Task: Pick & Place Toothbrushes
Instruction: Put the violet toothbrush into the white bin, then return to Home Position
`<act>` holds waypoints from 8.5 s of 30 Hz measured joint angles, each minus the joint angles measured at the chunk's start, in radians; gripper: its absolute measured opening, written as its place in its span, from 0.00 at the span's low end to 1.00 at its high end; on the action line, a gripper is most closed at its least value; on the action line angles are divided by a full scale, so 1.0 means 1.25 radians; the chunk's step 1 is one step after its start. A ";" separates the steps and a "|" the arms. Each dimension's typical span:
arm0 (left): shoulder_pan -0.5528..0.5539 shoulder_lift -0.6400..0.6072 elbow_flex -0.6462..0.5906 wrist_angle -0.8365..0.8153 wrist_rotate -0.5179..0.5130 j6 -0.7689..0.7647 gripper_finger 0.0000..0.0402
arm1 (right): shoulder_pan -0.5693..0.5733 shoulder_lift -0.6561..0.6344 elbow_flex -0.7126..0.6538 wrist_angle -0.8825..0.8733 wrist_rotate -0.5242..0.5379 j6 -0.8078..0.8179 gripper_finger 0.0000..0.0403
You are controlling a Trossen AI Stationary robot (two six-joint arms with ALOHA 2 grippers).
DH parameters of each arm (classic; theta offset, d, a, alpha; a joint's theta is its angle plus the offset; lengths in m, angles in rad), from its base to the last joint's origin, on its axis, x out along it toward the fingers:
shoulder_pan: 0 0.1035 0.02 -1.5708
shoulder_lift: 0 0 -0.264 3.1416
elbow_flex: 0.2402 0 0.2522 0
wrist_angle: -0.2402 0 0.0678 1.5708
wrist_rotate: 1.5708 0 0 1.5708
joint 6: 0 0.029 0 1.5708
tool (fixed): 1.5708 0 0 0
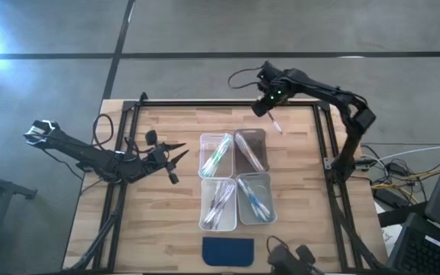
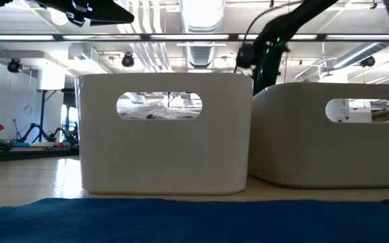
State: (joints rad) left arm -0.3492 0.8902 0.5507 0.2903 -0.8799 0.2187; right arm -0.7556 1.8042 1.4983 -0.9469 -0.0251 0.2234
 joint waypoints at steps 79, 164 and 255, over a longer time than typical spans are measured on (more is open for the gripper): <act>0.008 0.694 0.463 0.277 0.529 0.082 0.48 | 1.062 -0.467 -0.632 1.253 0.292 -0.454 0.03; -0.015 0.822 1.204 -1.172 0.244 -1.133 0.14 | 1.059 -1.094 -0.635 0.063 1.078 0.252 0.46; -0.053 0.718 0.855 -0.973 0.435 -1.152 0.51 | 1.060 -1.095 -0.664 0.050 1.089 0.274 0.48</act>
State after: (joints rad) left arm -0.4160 1.7880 1.6195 -0.9260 -0.3359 -1.2214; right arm 0.5694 0.4355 0.6689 -0.8848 1.3365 0.5655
